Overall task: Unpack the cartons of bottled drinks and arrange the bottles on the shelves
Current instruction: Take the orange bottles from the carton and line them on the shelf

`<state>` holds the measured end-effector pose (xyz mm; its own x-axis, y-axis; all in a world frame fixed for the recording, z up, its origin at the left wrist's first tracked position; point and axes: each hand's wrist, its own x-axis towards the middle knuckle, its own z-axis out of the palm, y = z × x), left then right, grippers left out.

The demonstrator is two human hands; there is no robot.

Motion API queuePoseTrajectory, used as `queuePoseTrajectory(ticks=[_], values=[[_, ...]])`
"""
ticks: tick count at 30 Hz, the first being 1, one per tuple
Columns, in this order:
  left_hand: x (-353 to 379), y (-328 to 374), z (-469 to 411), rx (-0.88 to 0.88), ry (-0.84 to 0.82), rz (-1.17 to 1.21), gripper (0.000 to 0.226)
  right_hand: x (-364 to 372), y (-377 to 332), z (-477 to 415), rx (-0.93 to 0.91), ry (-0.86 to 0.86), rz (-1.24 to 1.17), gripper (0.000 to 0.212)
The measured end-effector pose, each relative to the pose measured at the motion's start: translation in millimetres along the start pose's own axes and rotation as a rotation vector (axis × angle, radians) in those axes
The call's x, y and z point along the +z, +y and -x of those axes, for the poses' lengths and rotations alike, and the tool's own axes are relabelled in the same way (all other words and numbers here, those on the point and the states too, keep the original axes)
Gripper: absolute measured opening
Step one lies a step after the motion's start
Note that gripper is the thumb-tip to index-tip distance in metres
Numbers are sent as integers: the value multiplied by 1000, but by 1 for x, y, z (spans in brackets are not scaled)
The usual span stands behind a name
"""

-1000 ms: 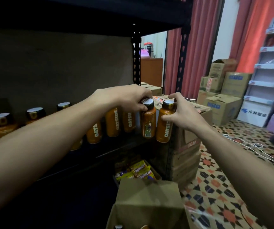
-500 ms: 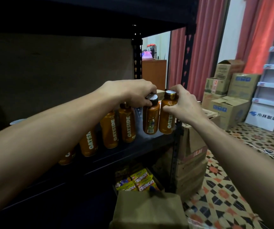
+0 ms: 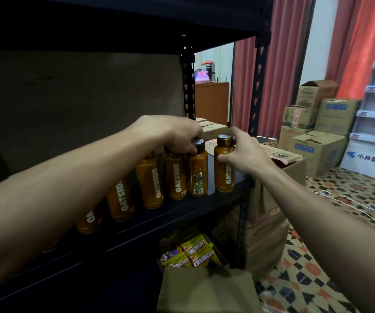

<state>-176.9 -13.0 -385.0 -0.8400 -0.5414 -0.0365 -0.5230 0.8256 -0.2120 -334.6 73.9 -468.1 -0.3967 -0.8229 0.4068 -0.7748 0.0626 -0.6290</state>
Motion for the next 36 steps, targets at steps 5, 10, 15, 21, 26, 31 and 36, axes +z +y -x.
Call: queuePoseTrajectory(ticks=[5,10,15,21,26,31,36], values=[[4,-2,-4,-30,17,59,28,8,-1,-1,-8,-1,-8,71],[15,-1,-10,-9,88,116,56,12,6,2,24,24,-37,81],[20,-5,-15,-1,123,128,67,27,28,14,165,-67,-117,92],[16,-2,-15,-69,160,280,60,37,37,19,229,-103,-129,78],[19,1,-21,-132,196,188,49,37,43,19,268,-213,-73,70],[15,1,-22,-142,167,271,51,39,48,18,282,-205,-77,73],[16,-2,-25,-145,175,267,52,41,46,16,273,-175,-58,70]])
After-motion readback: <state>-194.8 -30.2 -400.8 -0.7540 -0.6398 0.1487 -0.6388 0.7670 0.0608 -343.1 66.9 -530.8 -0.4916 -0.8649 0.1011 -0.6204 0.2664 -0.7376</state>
